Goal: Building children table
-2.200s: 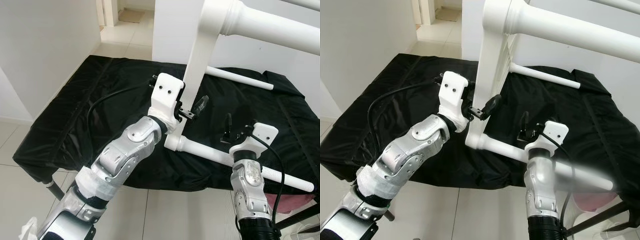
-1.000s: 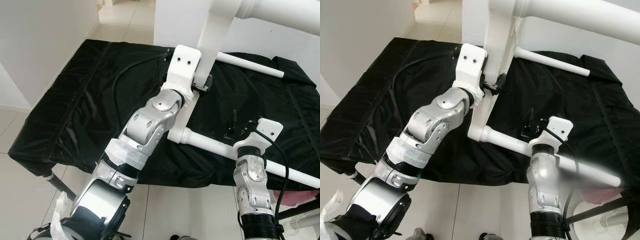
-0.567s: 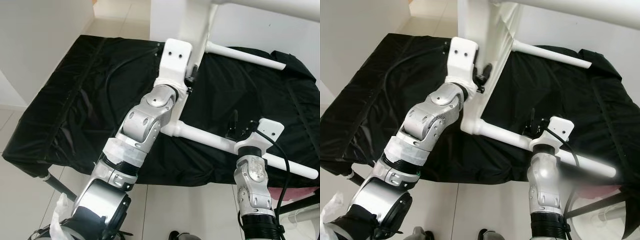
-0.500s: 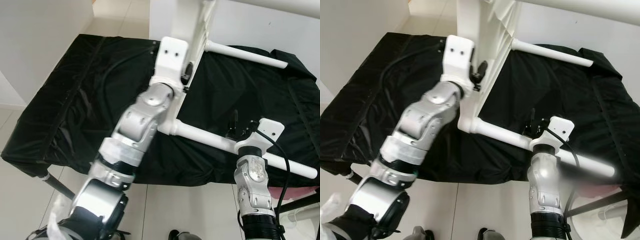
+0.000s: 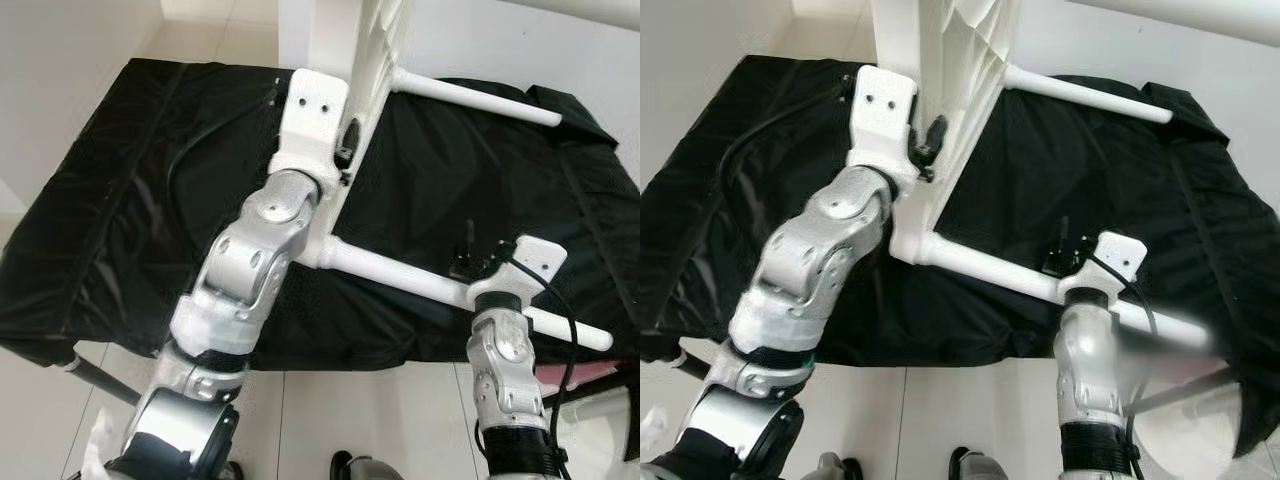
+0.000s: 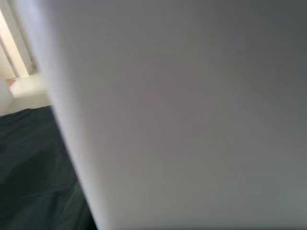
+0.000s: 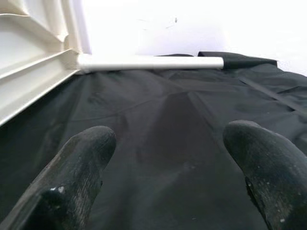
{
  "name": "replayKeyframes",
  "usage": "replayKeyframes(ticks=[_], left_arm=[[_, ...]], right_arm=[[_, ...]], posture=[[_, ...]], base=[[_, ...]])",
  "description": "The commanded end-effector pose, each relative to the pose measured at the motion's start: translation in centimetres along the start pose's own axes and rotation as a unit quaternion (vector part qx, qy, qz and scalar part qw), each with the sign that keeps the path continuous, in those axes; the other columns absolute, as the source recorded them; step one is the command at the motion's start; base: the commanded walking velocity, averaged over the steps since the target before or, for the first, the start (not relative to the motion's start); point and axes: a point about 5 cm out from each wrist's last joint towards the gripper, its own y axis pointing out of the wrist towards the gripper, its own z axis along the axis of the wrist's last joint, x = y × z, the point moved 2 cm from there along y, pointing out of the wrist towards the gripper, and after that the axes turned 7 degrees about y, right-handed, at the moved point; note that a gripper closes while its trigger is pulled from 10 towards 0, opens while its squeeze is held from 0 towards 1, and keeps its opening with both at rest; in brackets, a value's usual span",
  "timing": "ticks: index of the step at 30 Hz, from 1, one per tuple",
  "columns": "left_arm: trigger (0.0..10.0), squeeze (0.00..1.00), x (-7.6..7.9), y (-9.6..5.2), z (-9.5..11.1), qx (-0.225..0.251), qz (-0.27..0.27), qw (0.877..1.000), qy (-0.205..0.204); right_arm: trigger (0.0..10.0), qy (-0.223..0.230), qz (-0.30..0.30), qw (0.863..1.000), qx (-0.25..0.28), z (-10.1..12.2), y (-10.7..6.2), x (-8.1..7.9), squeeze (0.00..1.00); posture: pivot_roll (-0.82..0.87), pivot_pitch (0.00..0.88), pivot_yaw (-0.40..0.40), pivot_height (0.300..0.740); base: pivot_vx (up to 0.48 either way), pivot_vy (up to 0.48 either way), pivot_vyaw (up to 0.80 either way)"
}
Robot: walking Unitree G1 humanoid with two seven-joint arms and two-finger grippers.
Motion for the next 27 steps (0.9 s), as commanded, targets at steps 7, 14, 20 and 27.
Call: replayKeyframes(ticks=[7,14,20,27], left_arm=[[0.0,0.0,-7.4,-2.4,0.5,-0.013,0.215,0.976,0.038],[0.0,0.0,-10.4,-4.2,1.0,-0.019,0.295,0.954,0.055],[0.0,0.0,-10.7,-4.9,1.6,-0.01,0.29,0.955,0.063],[10.0,0.0,-8.8,-4.7,2.1,0.022,0.222,0.972,0.069]], right_arm=[[10.0,-0.005,-0.001,1.0,-0.009,-0.4,0.4,0.4,0.0],[10.0,-0.006,0.005,1.0,-0.011,-0.4,1.0,0.3,0.0],[10.0,-0.007,0.011,1.0,-0.011,-0.4,1.5,0.2,0.0],[10.0,-0.008,0.017,1.0,-0.013,-0.6,1.5,0.0,0.0]], posture=[[0.0,0.154,-0.062,0.74],[0.02,0.153,-0.083,0.74],[0.03,0.155,-0.093,0.74],[0.03,0.162,-0.097,0.74]], base=[[0.0,0.0,0.0],[0.0,0.0,0.0],[0.0,0.0,0.0],[0.0,0.0,0.0]])
